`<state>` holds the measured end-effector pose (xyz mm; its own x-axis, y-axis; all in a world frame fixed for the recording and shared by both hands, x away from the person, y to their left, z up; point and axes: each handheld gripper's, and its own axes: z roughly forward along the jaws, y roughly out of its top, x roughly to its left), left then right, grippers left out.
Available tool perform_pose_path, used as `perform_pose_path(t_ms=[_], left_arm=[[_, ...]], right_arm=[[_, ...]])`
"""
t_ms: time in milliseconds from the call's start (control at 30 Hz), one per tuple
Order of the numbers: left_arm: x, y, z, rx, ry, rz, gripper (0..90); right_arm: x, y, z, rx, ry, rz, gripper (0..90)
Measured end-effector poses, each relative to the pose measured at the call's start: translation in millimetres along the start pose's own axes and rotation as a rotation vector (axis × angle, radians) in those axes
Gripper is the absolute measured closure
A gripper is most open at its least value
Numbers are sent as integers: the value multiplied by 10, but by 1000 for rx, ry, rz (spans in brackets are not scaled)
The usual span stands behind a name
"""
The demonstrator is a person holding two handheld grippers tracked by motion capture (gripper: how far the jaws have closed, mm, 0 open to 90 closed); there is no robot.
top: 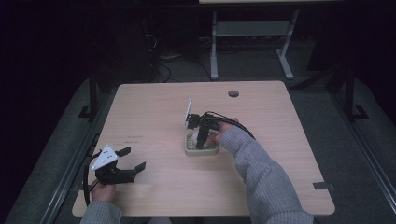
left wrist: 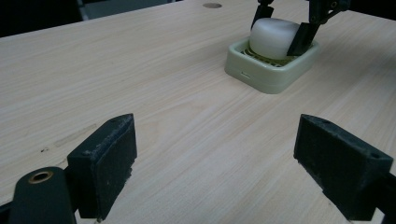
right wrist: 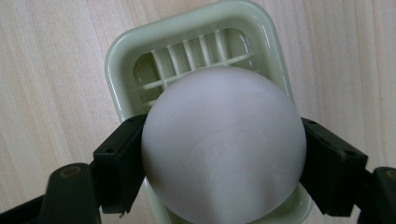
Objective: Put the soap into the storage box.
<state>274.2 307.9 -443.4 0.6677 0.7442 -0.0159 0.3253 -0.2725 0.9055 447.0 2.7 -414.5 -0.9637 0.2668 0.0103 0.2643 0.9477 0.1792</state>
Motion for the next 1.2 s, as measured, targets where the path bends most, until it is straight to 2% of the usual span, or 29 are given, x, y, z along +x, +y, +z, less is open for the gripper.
perform_pose_path(t_ms=[433, 633, 1033, 1200], left_arm=[[-7, 2, 0, -3, -3, -2, 128], [-10, 2, 0, 1, -3, -2, 128], [-15, 3, -4, -3, -6, 3, 128], [-14, 2, -3, -3, -4, -1, 128]], right_arm=[[10, -3, -21, -5, 8, 6, 219], [19, -15, -71, -31, 6, 9, 211], [18, -67, -107, -44, 6, 29, 204], [17, -116, -189, -72, -6, 37, 204]])
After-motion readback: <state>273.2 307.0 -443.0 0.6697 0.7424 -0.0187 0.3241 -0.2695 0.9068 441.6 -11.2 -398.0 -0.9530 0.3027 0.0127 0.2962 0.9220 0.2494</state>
